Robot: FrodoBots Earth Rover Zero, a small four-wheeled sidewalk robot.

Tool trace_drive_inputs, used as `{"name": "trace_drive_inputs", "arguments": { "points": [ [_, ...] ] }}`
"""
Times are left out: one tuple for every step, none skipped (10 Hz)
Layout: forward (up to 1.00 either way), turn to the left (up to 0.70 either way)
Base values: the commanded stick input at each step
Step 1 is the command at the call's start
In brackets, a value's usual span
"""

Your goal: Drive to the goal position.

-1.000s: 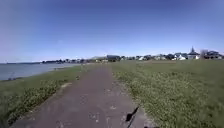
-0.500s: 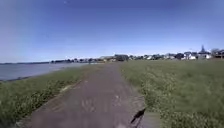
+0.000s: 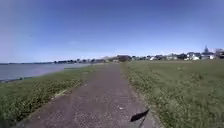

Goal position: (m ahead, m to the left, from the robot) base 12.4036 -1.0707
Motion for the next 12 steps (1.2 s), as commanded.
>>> {"name": "trace_drive_inputs", "arguments": {
  "points": [
    [0.7, 0.0],
    [0.7, 0.0],
    [0.7, 0.0],
    [0.7, 0.0],
    [0.7, 0.0],
    [0.7, 0.0],
    [0.7, 0.0],
    [0.7, 0.0],
    [0.7, 0.0],
    [0.7, 0.0],
    [0.7, 0.0],
    [0.7, 0.0]
  ]
}}
